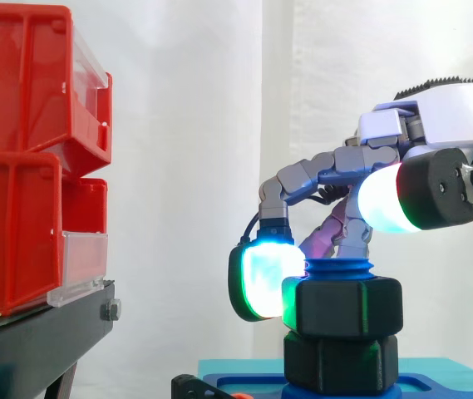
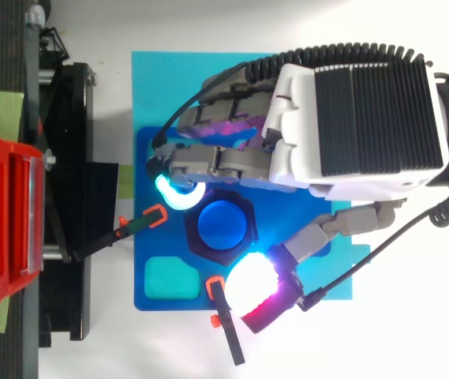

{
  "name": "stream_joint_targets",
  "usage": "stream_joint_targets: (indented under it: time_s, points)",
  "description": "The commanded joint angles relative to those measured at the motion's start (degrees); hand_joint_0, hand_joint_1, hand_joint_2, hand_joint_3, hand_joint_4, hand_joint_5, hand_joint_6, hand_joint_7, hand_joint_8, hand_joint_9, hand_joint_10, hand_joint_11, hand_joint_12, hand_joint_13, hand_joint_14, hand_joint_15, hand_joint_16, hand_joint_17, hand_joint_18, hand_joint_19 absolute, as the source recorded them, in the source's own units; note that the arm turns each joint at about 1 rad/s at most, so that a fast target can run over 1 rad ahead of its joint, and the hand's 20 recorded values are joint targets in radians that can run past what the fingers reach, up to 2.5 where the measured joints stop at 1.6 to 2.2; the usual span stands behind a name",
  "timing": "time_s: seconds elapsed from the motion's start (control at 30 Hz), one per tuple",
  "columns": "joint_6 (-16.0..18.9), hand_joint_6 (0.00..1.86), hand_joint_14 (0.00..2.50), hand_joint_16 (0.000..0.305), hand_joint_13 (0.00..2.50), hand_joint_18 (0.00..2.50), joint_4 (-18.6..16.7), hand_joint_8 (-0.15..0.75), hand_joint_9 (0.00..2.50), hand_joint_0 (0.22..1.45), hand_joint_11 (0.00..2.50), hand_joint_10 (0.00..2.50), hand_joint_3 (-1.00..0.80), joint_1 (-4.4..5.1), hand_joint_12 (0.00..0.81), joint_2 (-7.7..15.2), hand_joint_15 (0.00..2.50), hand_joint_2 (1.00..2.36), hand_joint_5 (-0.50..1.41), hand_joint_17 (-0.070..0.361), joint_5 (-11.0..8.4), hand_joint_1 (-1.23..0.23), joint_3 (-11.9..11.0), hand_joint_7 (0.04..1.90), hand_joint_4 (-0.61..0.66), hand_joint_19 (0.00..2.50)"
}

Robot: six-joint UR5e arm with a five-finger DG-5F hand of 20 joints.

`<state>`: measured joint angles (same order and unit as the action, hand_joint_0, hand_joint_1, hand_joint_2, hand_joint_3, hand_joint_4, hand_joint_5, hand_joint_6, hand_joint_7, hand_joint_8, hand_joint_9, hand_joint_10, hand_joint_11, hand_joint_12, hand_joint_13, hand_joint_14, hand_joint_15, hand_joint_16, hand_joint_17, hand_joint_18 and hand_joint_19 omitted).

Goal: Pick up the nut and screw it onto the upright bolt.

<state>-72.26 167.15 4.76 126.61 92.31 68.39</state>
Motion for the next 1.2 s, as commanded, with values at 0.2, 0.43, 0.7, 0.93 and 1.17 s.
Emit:
stream_joint_targets:
  time_s: [0.2, 0.43, 0.7, 0.93, 1.17]
  points:
    - [-1.92, 0.50, 0.00, 0.041, 0.94, 0.89, 1.43, 0.248, 1.55, 0.46, 0.00, 0.00, -0.50, -0.98, 0.282, -0.05, 0.01, 1.00, 0.11, 0.092, 0.32, -0.33, -1.94, 1.43, 0.09, 0.31]
    - [-2.45, 0.50, 0.00, 0.035, 1.13, 1.07, 2.04, 0.265, 1.79, 0.47, 0.02, 0.00, -0.50, -1.77, 0.232, -0.05, 0.02, 1.00, 0.12, 0.079, 0.85, -0.35, -1.94, 1.47, 0.07, 0.37]
    - [-2.45, 0.51, 0.00, 0.035, 1.24, 1.16, 2.48, 0.269, 1.97, 0.46, 0.10, 0.00, -0.50, -1.95, 0.220, -0.13, 0.02, 1.00, 0.12, 0.078, 1.03, -0.34, -2.03, 1.47, 0.07, 0.39]
    - [-2.71, 0.56, 0.00, 0.041, 1.22, 1.20, 5.38, 0.247, 1.95, 0.44, 0.14, 0.01, -0.50, -2.21, 0.243, -0.13, 0.04, 1.00, 0.11, 0.091, 1.20, -0.29, -4.76, 1.38, 0.03, 0.42]
    - [-5.96, 0.50, 0.00, 0.056, 0.87, 0.86, 13.03, 0.295, 1.42, 0.42, 0.10, 0.01, -0.50, -3.00, 0.370, -0.13, 0.09, 1.00, 0.03, 0.126, 1.55, -0.25, -11.35, 1.32, 0.14, 0.45]
